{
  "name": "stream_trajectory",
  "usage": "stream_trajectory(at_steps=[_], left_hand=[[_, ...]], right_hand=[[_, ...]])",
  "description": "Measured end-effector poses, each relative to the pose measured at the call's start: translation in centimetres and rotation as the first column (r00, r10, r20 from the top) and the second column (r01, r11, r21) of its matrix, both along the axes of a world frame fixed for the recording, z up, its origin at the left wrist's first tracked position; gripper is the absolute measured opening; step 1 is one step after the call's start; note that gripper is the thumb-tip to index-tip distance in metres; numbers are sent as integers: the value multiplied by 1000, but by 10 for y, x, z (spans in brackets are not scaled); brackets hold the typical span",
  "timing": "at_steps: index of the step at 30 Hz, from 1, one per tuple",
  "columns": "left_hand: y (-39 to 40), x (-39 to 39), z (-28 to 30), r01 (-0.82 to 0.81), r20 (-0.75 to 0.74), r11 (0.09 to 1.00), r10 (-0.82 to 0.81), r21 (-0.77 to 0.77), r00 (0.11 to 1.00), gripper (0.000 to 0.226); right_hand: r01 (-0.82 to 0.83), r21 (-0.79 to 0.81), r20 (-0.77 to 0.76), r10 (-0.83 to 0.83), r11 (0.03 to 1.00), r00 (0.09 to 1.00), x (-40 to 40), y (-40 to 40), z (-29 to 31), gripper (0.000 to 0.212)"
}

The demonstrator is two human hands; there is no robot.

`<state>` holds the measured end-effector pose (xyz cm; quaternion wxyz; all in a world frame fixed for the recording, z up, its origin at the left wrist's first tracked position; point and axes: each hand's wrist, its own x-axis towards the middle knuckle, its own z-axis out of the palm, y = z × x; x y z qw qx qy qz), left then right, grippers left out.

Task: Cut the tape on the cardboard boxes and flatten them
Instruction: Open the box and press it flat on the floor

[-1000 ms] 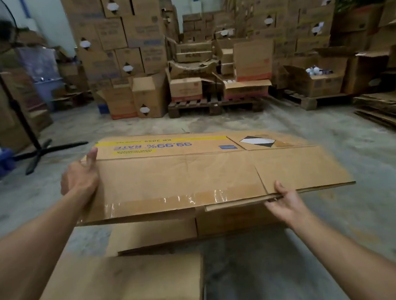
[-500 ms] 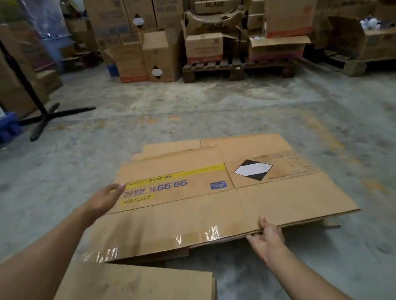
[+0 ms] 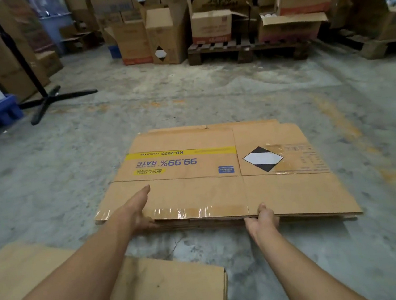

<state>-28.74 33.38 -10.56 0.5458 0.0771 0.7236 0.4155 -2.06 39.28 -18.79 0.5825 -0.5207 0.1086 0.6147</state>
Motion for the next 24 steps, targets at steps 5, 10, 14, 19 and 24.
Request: stream_trajectory(at_steps=[5, 10, 14, 19, 24], left_hand=[[3, 8, -10, 44, -22, 998, -43, 41, 999, 69], [-1, 18, -27, 276, -163, 954, -292, -116, 942, 67], [-2, 32, -26, 405, -322, 886, -461, -226, 827, 76], [0, 47, -22, 461, -252, 813, -558, -355, 791, 77], [8, 52, -21, 127, 92, 990, -121, -59, 988, 75]], right_hand=[[-213, -90, 137, 224, 973, 965, 5, 14, 13, 39], [-454, -182, 325, 489, 872, 810, 22, 28, 9, 19], [-466, -192, 396, 502, 864, 769, 36, 35, 3, 19], [-553, -223, 398, 592, 803, 701, 50, 32, 4, 27], [-519, -367, 370, 634, 772, 680, 48, 24, 10, 29]])
